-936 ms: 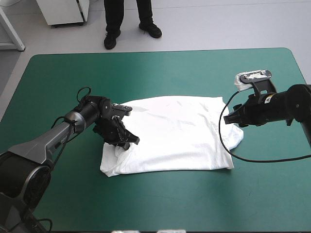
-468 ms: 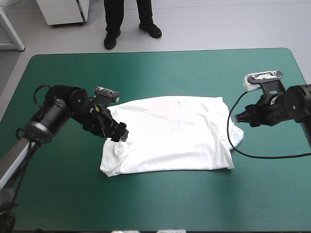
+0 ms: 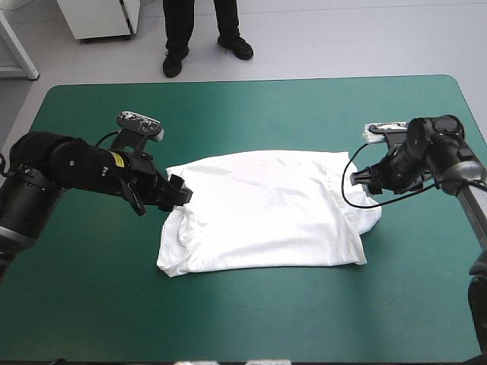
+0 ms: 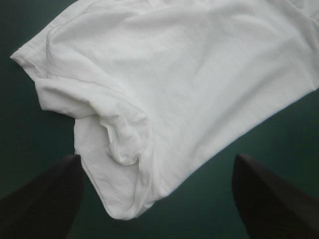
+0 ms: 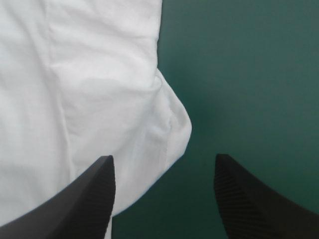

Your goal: Fold the cloth

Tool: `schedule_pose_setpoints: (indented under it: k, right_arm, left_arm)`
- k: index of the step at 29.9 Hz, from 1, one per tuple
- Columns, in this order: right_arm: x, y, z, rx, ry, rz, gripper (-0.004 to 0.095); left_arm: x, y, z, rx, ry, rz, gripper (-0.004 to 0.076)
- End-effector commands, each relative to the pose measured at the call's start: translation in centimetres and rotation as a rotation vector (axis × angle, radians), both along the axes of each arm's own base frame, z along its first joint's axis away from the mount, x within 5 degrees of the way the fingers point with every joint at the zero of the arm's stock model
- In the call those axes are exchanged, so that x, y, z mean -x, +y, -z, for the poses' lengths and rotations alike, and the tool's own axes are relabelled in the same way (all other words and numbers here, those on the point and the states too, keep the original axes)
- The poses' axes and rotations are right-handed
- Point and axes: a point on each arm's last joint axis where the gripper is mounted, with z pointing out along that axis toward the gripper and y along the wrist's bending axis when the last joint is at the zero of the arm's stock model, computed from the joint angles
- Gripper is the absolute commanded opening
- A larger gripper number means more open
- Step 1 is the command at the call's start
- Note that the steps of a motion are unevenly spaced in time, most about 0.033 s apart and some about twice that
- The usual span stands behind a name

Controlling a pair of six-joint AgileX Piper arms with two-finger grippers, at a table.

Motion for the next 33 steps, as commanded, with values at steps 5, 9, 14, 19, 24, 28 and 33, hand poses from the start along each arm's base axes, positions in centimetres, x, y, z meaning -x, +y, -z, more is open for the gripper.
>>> schedule_pose_setpoints:
  k: [5,9,14,19,24,28,33]
  right_arm:
    - [-2.8,-0.1,2.5,0.0,-0.008,0.016,0.0559]
    - [-3.7,-0.2,4.4,0.013,0.03,0.015,0.0559]
    - [-4.2,0.1,6.8,0.02,0.1,0.009,0.0551]
    - [-4.4,1.4,8.6,0.014,0.169,-0.016,0.0356]
    - [-4.2,2.8,9.2,0.021,0.198,-0.061,-0.0013]
    - [-4.1,2.9,7.9,0.015,0.166,-0.058,-0.0008]
    - [-3.1,3.2,3.8,-0.046,0.071,-0.07,-0.0007]
  left_arm:
    - [1.0,0.0,-1.6,0.043,-0.036,0.009,0.0595]
    - [1.0,0.0,-1.6,0.043,-0.036,0.009,0.0595]
    - [1.0,0.0,-1.6,0.043,-0.036,0.009,0.0595]
    - [1.0,0.0,-1.6,0.044,-0.038,0.008,0.0594]
    - [1.0,0.0,-1.6,0.041,-0.036,0.008,0.0587]
    - [1.2,0.1,-1.8,0.035,-0.031,0.012,0.0587]
    - [1.4,0.1,-2.3,0.041,-0.038,0.015,0.0582]
